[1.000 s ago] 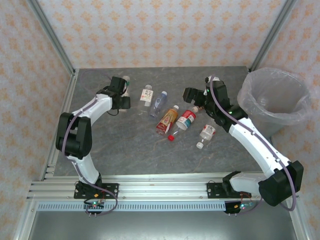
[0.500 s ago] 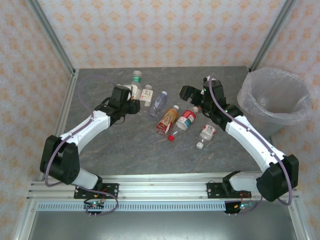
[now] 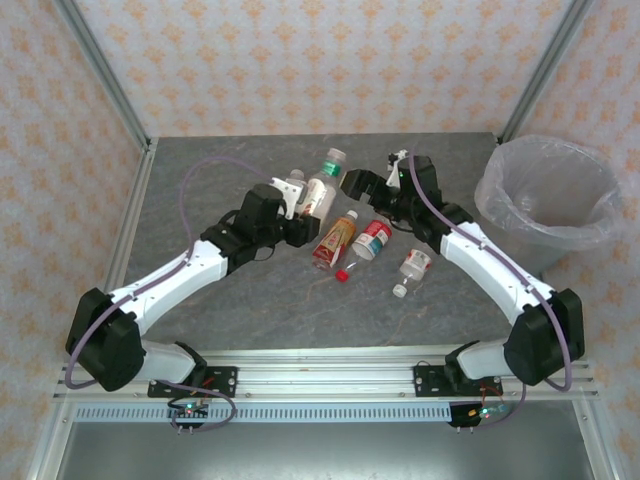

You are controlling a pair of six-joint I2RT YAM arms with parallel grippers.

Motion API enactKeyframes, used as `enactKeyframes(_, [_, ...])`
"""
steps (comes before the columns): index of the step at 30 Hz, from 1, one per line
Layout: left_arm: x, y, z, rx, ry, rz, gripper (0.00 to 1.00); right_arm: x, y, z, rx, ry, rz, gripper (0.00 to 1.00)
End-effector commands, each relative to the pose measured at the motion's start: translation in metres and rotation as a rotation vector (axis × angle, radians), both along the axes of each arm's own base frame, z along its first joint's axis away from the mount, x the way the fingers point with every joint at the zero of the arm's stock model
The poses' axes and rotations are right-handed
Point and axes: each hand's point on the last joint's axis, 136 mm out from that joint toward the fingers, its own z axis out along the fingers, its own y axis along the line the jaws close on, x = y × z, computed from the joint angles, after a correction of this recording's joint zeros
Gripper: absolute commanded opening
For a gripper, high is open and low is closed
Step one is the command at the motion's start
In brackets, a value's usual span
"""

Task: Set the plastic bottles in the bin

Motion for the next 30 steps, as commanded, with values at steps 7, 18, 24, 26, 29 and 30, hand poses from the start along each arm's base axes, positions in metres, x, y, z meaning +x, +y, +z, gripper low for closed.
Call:
enactKeyframes(7, [-0.02, -0.034, 0.026, -0.075, -0.092, -0.184, 0.0, 0.008, 0.025, 0.044, 0.211, -0.124, 0.064, 0.93])
enactKeyframes(18, [-0.023, -0.046, 0.027, -0.103, -0.073, -0.228, 0.0, 0.021, 0.022, 0.042, 0.177, -0.151, 0.015, 0.57])
enactKeyframes(24, [-0.024, -0.047, 0.026, -0.105, -0.064, -0.23, 0.0, 0.019, 0.016, 0.039, 0.137, -0.18, 0.0, 0.28])
enactKeyframes(26, [-0.024, -0.046, 0.025, -0.1, -0.063, -0.23, 0.0, 0.017, 0.015, 0.038, 0.122, -0.184, 0.005, 0.21])
enactKeyframes(29, [-0.025, -0.046, 0.024, -0.091, -0.055, -0.234, 0.0, 0.014, 0.013, 0.036, 0.11, -0.191, 0.006, 0.08])
enactKeyframes(30, [-0.025, -0.046, 0.024, -0.088, -0.055, -0.235, 0.01, 0.014, 0.012, 0.036, 0.107, -0.192, 0.004, 0.03])
